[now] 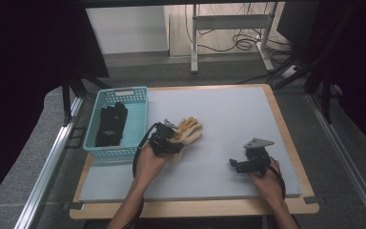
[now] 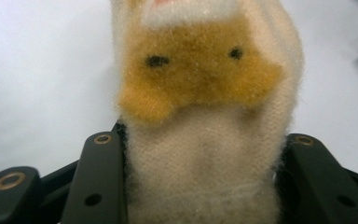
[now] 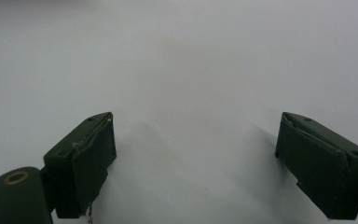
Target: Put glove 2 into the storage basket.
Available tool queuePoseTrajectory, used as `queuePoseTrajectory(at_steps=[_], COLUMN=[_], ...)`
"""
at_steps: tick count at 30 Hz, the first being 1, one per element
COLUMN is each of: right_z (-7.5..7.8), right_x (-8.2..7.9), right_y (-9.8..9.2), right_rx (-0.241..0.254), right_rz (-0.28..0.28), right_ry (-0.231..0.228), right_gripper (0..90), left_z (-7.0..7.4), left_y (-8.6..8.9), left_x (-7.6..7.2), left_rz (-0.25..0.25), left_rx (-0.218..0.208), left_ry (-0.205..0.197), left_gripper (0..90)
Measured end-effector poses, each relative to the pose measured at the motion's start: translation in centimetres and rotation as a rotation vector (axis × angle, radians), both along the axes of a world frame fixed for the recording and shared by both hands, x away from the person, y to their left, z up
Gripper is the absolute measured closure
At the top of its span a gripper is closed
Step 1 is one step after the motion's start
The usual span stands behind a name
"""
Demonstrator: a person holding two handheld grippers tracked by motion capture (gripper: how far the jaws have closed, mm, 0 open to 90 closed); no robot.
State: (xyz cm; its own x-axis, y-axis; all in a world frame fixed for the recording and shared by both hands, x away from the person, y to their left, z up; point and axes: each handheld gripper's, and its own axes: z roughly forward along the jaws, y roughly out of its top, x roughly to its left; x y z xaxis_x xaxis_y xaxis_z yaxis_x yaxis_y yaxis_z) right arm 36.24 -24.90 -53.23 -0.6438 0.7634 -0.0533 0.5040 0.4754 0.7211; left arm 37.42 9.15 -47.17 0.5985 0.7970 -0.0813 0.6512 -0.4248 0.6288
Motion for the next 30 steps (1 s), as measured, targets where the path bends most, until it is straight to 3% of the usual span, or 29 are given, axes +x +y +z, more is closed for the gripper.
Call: queuePoseTrajectory(at_steps=[7,16,25,30], right_z=[0.0,0.0,0.0,0.0], right_x=[0.0,0.0,0.0,0.0], right_y=[0.0,0.0,0.0,0.0], right_rx=[0.0,0.001,0.001,0.001], right_rz=[-0.001,0.0,0.0,0.0], right_ry=[0.001,0.001,0.001,0.001], right_gripper=[11.7,11.7,11.7,11.7], left_z=[2.4,4.7,5.9,5.7], left_y=[1.4,4.9,9.5,12.4], left_x=[0.7,2.0,3.6,4.3], left_rz=[0.038,0.134,0.268,0.351], left_rx=[0.013,0.027,0.038,0.005], left_ry=[-0.03,-0.046,-0.057,-0.056], left_gripper=[51.2,50.8,50.4,50.4])
